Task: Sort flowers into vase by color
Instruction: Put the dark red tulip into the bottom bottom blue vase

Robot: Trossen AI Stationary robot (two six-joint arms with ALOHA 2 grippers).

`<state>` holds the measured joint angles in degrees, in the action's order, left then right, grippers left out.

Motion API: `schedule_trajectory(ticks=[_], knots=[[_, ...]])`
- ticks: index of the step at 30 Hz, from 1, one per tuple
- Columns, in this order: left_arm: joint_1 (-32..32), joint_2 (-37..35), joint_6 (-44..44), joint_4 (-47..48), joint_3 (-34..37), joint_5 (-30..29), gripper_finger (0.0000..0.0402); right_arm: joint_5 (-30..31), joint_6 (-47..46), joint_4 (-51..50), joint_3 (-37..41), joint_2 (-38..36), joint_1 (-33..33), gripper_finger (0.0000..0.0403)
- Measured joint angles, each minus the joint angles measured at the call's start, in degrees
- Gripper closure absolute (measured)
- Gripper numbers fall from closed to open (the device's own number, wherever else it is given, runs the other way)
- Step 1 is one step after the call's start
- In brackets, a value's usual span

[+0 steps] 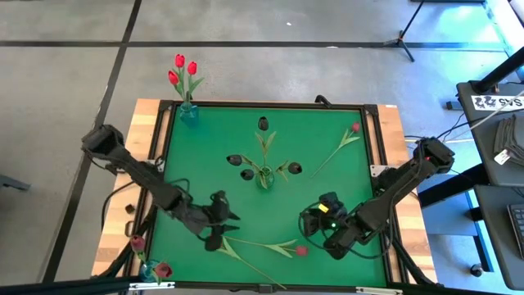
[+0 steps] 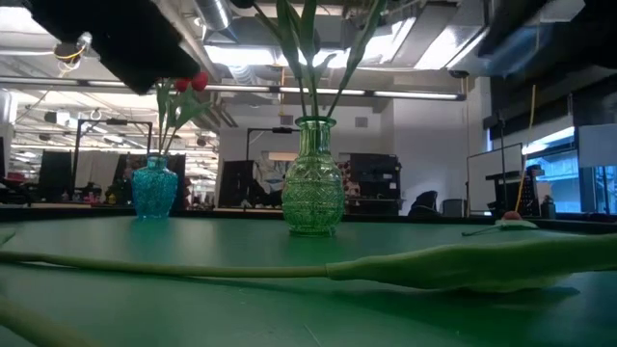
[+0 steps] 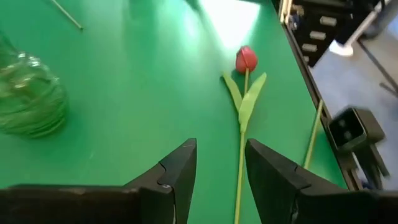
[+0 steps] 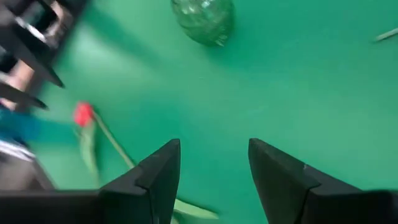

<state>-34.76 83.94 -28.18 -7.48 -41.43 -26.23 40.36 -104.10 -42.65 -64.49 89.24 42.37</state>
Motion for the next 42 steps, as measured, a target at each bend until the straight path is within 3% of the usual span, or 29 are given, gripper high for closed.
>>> schedule_trajectory(ticks=[8,16,25,34,42], knots=[[0.8,10.4,-1.9,-16.9,0.0,-3.2,0.0268,-9.1,6.9,-11.9,0.0,-4.0,0.0,0.0212],[1.1,14.5,-3.3,-17.0,-3.1,-2.6,0.0266,-10.9,8.6,-14.4,0.0,-6.1,0.0,0.0212],[2.3,24.6,-2.3,-17.0,-11.9,-3.4,0.0229,-14.0,8.6,-13.9,0.0,-6.2,0.0,0.0212],[3.8,31.4,1.5,-15.3,-18.8,1.5,0.0202,-16.7,8.4,-12.4,0.0,-6.2,-2.8,0.0212],[4.6,33.1,2.2,-15.8,-19.3,7.4,0.0201,-18.5,7.1,-11.2,0.0,-6.2,-2.6,0.0212]])
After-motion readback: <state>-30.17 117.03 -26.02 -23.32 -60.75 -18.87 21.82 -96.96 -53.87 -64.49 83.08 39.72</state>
